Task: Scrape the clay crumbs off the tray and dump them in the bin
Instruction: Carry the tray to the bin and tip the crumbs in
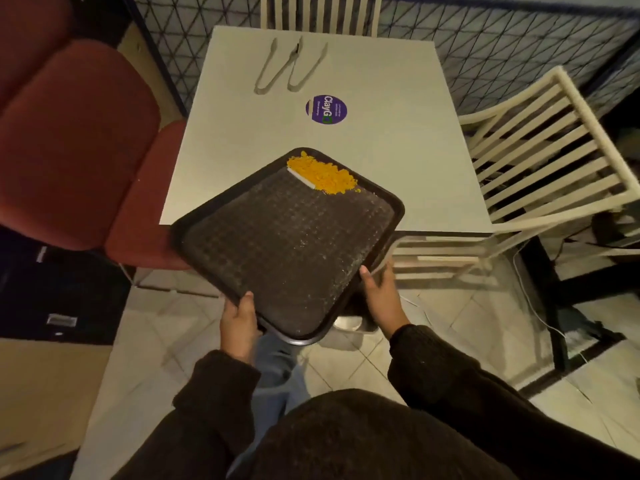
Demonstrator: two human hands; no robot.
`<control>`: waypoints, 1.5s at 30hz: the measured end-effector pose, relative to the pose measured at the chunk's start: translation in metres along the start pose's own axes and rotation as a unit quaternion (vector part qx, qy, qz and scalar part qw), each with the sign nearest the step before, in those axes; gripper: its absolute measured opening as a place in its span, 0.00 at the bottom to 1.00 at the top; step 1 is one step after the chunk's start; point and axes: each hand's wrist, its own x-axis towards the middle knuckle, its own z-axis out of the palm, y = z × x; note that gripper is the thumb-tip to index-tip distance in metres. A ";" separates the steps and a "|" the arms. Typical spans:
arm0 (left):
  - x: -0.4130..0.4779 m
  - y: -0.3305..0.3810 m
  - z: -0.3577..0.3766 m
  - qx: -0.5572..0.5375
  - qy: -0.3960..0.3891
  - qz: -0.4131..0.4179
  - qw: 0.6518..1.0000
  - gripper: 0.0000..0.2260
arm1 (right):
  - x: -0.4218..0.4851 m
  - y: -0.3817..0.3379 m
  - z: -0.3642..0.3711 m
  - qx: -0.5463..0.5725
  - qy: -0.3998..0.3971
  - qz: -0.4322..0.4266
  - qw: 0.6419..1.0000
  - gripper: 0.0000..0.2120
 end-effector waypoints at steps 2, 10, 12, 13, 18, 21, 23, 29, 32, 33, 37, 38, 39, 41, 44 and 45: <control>-0.033 -0.021 -0.004 -0.002 -0.002 -0.020 1.000 0.20 | -0.031 0.009 -0.005 0.152 -0.059 0.076 0.984 0.31; -0.106 -0.072 -0.035 -0.026 -0.078 -0.116 0.990 0.19 | -0.098 0.040 -0.004 0.297 -0.064 0.132 0.944 0.14; -0.109 -0.077 -0.053 -0.033 -0.084 -0.133 0.987 0.19 | -0.108 0.047 -0.005 0.290 -0.054 0.130 0.947 0.13; -0.107 -0.079 -0.062 -0.050 -0.066 -0.135 0.987 0.19 | -0.112 0.052 -0.006 0.285 -0.048 0.133 0.948 0.14; -0.088 -0.081 -0.122 -0.157 0.089 -0.128 0.975 0.17 | -0.141 0.085 -0.007 0.239 -0.017 0.144 0.960 0.18; -0.072 -0.090 -0.149 -0.084 0.084 -0.116 0.986 0.12 | -0.161 0.110 -0.005 0.221 0.003 0.159 0.962 0.17; -0.061 -0.105 -0.155 0.014 0.044 -0.105 0.993 0.13 | -0.175 0.124 -0.004 0.207 0.016 0.177 0.962 0.16; -0.042 -0.169 -0.147 0.217 -0.033 -0.088 0.972 0.18 | -0.199 0.172 -0.013 0.168 0.074 0.216 0.959 0.18; -0.034 -0.198 -0.138 0.220 -0.056 -0.152 0.962 0.18 | -0.201 0.190 -0.015 0.154 0.111 0.242 0.952 0.20; -0.033 -0.204 -0.131 0.222 -0.063 -0.161 0.959 0.18 | -0.199 0.197 -0.016 0.146 0.122 0.250 0.949 0.20; -0.022 -0.224 -0.098 0.249 -0.065 -0.162 0.953 0.19 | -0.181 0.214 -0.027 0.093 0.146 0.258 0.950 0.17; -0.016 -0.233 -0.090 0.250 -0.065 -0.164 0.952 0.19 | -0.174 0.220 -0.030 0.089 0.150 0.260 0.950 0.17; -0.008 -0.244 -0.083 0.254 -0.055 -0.171 0.950 0.19 | -0.166 0.228 -0.032 0.090 0.154 0.265 0.948 0.16; 0.007 -0.266 -0.066 0.234 -0.031 -0.201 0.951 0.19 | -0.149 0.245 -0.038 0.101 0.163 0.275 0.942 0.14; 0.037 -0.311 -0.040 0.195 -0.018 -0.237 0.951 0.19 | -0.116 0.269 -0.048 0.108 0.176 0.283 0.937 0.17; 0.052 -0.338 -0.037 0.182 -0.019 -0.241 0.953 0.20 | -0.105 0.277 -0.052 0.104 0.181 0.283 0.936 0.17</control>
